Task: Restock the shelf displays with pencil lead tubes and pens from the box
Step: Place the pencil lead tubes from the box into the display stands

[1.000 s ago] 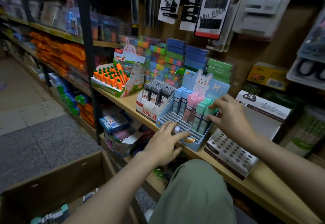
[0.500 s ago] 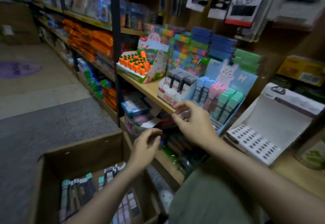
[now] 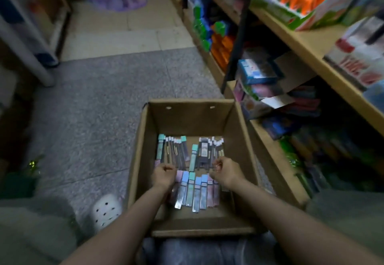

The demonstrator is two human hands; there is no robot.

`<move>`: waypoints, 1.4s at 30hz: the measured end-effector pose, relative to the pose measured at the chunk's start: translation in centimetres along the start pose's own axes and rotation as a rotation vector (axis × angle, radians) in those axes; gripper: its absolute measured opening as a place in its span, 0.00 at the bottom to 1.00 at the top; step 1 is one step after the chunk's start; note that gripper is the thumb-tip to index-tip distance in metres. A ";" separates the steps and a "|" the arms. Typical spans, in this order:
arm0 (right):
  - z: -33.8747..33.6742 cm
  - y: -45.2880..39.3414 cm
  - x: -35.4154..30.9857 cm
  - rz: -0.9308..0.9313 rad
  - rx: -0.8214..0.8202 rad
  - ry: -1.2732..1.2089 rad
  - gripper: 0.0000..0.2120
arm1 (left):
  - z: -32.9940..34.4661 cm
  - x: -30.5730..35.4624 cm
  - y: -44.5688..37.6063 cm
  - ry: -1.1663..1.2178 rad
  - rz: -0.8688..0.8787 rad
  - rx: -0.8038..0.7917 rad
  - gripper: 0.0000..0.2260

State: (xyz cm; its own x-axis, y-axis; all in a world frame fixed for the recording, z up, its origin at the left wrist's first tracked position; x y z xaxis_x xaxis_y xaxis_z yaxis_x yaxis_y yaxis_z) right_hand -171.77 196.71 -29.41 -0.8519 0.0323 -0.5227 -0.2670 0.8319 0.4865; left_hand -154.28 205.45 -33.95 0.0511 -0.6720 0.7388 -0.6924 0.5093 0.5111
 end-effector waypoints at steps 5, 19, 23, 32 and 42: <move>3.4 -3.0 2.4 -0.006 -0.106 0.104 0.29 | 1.4 -1.7 -1.9 -0.150 -0.019 -0.095 0.08; 8.8 -7.1 6.0 -0.114 -0.152 0.469 0.53 | 3.9 -4.7 -5.3 -0.655 0.182 -0.158 0.19; 9.1 -7.3 6.5 -0.134 -0.141 0.468 0.52 | 4.2 -5.2 -5.4 -0.630 0.192 -0.133 0.15; 10.2 -6.7 6.3 -0.116 -0.128 0.435 0.50 | 4.9 -5.9 -4.9 -0.630 0.223 -0.104 0.19; 8.5 -7.1 4.9 0.024 -0.019 -0.156 0.28 | 4.8 -5.2 -4.3 -0.597 0.239 -0.117 0.16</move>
State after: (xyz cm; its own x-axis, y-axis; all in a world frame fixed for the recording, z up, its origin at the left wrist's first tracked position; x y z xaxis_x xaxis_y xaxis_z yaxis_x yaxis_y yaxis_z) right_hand -170.20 195.70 -41.36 -0.7783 0.1388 -0.6124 -0.2573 0.8191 0.5127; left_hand -155.04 204.14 -42.06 -0.5267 -0.6989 0.4839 -0.5507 0.7141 0.4321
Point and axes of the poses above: each hand's wrist, its own y-axis away from the middle knuckle, its own z-axis out of the palm, x = y × z, the point moved 2 cm from there along -y, towards the middle knuckle, and after that the axes turned 3 degrees about x, right-handed, at the moved point
